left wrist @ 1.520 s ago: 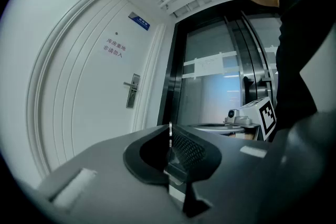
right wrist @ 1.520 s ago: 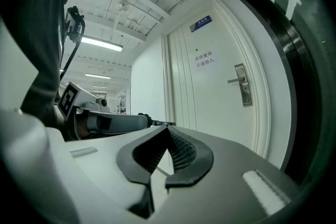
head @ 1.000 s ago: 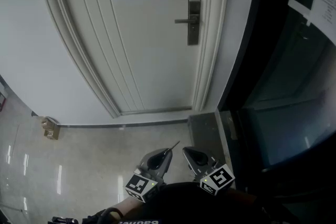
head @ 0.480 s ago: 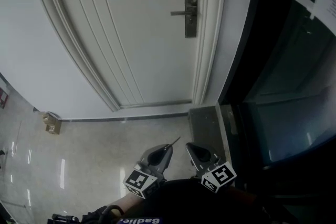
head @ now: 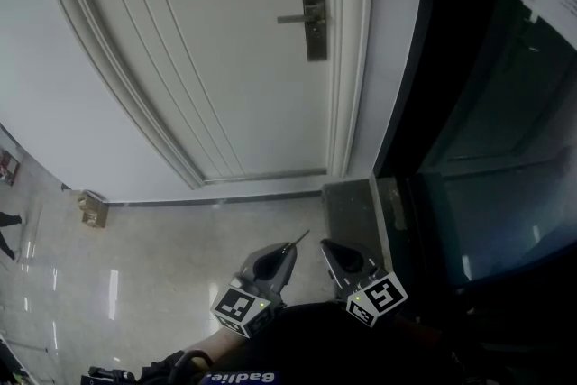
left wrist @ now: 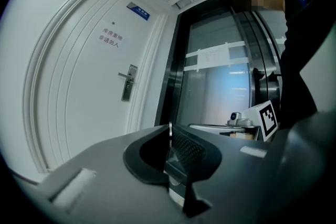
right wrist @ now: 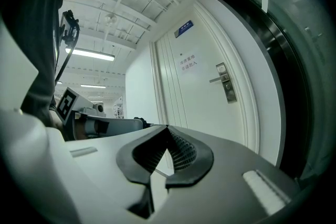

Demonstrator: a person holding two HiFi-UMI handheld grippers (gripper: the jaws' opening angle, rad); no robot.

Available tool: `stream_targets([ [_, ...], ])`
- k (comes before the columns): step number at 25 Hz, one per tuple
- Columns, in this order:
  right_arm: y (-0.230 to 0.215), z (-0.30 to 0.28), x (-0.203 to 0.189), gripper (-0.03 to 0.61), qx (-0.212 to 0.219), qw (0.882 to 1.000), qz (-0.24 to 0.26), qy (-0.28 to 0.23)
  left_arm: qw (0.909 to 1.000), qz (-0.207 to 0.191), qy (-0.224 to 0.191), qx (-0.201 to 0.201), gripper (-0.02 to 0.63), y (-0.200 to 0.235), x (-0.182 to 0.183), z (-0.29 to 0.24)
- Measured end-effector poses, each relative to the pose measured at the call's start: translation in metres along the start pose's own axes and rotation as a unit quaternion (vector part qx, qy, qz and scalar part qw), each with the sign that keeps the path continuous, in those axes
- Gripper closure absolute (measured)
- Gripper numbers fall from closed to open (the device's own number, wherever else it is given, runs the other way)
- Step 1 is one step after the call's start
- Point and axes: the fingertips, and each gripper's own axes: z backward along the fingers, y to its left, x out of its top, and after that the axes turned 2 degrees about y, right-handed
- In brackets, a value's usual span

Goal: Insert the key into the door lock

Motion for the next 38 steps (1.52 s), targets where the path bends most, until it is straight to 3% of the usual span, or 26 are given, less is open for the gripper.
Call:
stream_targets([
  [8,-0.016,0.007,0.0,0.575,0.017,1.0,-0.003,0.003,0.9998,-0.001,0.0,0.018,0.583,-0.01,-0.001,-0.013],
  [16,-0.022,-0.013,-0.007,0.575,0.024,1.0,-0.006,0.018,0.9996,0.005,-0.001,0.027,0.583,0.008,-0.002,-0.016],
  [25,-0.038,-0.078,0.002,0.575,-0.007,1.0,0.009,0.024,0.9999,0.008,-0.01,-0.001,0.583,0.076,0.01,-0.035],
  [38,-0.063,-0.215,0.018,0.575,-0.06,0.998,0.013,0.026,0.9991,0.013,-0.02,-0.034,0.583,0.219,0.043,-0.058],
])
